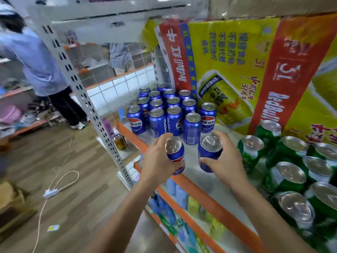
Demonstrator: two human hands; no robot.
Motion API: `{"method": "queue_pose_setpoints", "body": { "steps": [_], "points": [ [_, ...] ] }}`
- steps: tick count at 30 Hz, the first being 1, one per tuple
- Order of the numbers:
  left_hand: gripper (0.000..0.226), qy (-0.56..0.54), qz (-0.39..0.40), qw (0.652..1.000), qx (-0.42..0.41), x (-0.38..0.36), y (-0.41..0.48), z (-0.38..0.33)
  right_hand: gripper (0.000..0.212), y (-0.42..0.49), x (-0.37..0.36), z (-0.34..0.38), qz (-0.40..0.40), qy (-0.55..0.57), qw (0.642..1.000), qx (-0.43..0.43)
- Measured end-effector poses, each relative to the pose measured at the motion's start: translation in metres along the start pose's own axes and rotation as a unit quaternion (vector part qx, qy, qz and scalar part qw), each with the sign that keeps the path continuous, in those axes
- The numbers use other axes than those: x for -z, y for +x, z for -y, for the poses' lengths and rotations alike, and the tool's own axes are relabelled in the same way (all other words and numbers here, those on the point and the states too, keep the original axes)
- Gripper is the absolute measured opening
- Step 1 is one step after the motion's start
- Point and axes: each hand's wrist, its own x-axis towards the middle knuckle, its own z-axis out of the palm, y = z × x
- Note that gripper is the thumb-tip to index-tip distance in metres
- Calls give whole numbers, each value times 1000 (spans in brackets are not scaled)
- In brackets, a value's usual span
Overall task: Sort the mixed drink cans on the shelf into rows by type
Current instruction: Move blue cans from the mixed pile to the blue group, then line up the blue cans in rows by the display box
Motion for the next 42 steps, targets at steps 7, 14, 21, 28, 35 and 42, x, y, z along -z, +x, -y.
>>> {"method": "queue_pose_setpoints", "body": {
  "steps": [7,14,21,28,35,42],
  "points": [
    [76,41,49,997,-31,-14,76,20,80,66,-34,-16,-95,-12,994,-44],
    [75,108,144,974,-137,-25,133,31,71,116,-47,-24,-130,47,984,-116],
    [72,288,145,912,-255,-12,150,31,80,128,-44,-31,-104,51,984,-137],
    [58,248,85,908,-326,-8,163,3,100,105,-40,-8,-125,-51,983,-121],
    [43,71,92,875,-470,-51,130,-65,56,39,16,37,-197,-183,963,-28],
    [45,-1,146,821,-552,-88,62,-156,55,-57,104,27,-285,-289,911,-74]
  ]
}}
